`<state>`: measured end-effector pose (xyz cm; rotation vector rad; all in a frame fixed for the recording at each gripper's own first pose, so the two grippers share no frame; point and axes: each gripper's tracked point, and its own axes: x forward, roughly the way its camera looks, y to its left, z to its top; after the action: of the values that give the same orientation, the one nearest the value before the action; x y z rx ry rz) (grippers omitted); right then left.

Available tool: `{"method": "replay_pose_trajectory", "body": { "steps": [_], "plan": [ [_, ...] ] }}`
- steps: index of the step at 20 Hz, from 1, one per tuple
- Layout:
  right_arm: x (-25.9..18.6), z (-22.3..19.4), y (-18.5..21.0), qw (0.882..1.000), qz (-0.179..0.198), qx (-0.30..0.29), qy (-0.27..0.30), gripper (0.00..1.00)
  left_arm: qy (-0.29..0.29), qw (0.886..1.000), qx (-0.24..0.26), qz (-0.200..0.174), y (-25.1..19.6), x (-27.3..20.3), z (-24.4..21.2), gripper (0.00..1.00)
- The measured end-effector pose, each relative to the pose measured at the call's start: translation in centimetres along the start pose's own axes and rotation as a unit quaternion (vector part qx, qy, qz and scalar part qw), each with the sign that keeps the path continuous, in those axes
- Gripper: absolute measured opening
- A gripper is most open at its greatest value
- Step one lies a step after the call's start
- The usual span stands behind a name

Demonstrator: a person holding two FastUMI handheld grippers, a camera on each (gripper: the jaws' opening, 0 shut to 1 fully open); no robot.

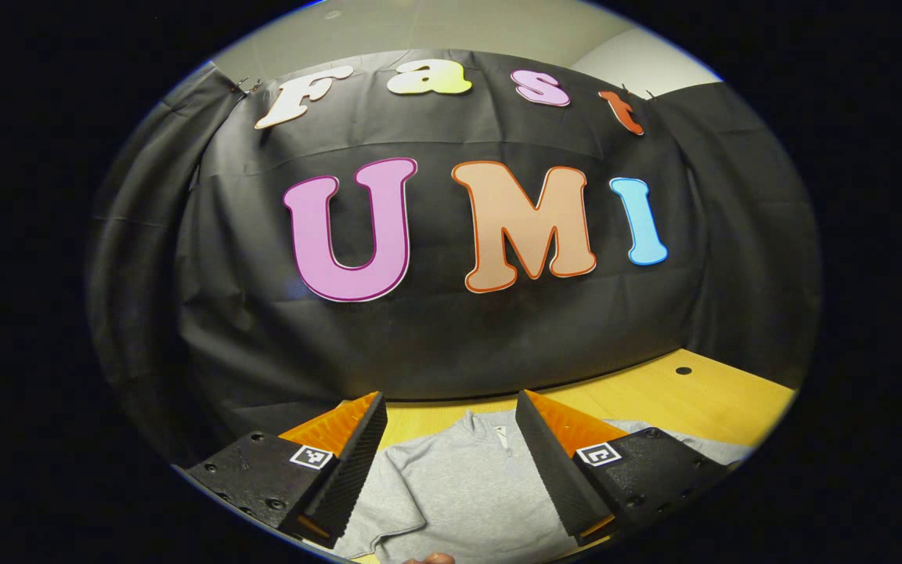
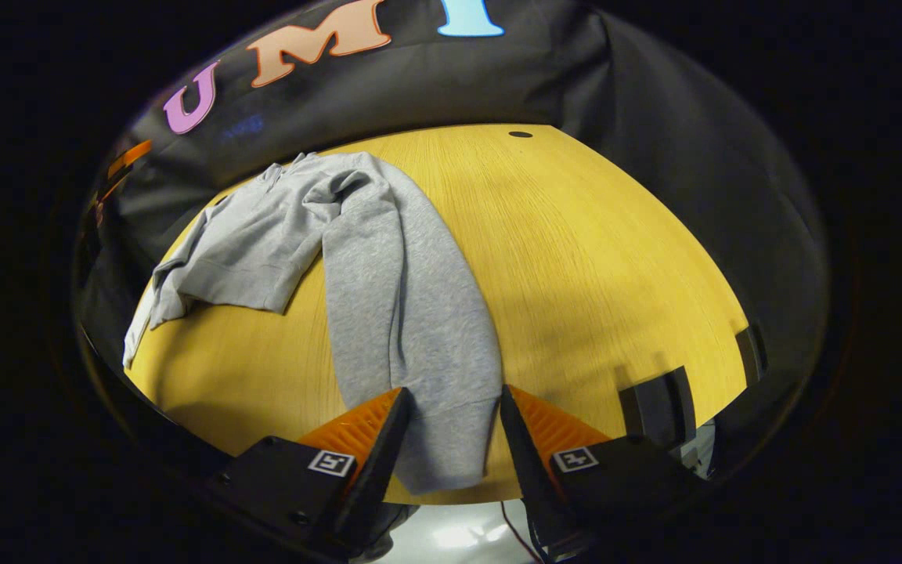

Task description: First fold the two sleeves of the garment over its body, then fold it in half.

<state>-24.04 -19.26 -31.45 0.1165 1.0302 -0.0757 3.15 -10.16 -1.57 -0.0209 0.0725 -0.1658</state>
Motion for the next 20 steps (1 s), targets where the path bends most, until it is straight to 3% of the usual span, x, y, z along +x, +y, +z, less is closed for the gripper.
{"method": "replay_pose_trajectory", "body": {
  "steps": [1,3,4,6,8,9,10,20],
  "plan": [
    [0.0,-0.1,0.2,1.0,0.006,-0.003,0.002,0.74,0.0,1.0,-0.001,0.001,0.0,0.0,-0.3,0.96],
    [0.2,-0.1,1.3,1.0,0.03,0.004,0.007,0.62,0.004,1.0,-0.004,0.001,0.0,0.1,-0.6,0.96],
    [0.3,-0.1,1.8,0.999,0.033,0.017,0.011,0.39,0.007,1.0,-0.005,0.002,0.0,0.1,-0.7,0.96],
    [0.4,0.5,1.6,1.0,0.012,0.013,0.007,0.05,0.008,1.0,-0.009,0.006,0.2,0.2,-0.7,0.96],
    [0.1,1.1,2.6,1.0,0.019,-0.001,0.005,0.07,0.006,1.0,-0.007,0.005,0.2,0.0,-0.6,0.96],
    [0.0,1.7,3.3,1.0,0.027,0.0,0.003,0.02,0.005,1.0,-0.002,0.006,0.5,0.0,-0.6,0.96],
    [0.1,2.2,3.7,0.999,0.033,0.005,-0.003,0.07,0.001,1.0,0.001,0.009,0.7,-0.1,-0.3,0.96],
    [-0.3,11.5,5.4,0.991,0.074,0.089,-0.068,0.07,-0.004,1.0,0.014,0.028,2.6,-1.8,0.1,0.96]
  ]
}}
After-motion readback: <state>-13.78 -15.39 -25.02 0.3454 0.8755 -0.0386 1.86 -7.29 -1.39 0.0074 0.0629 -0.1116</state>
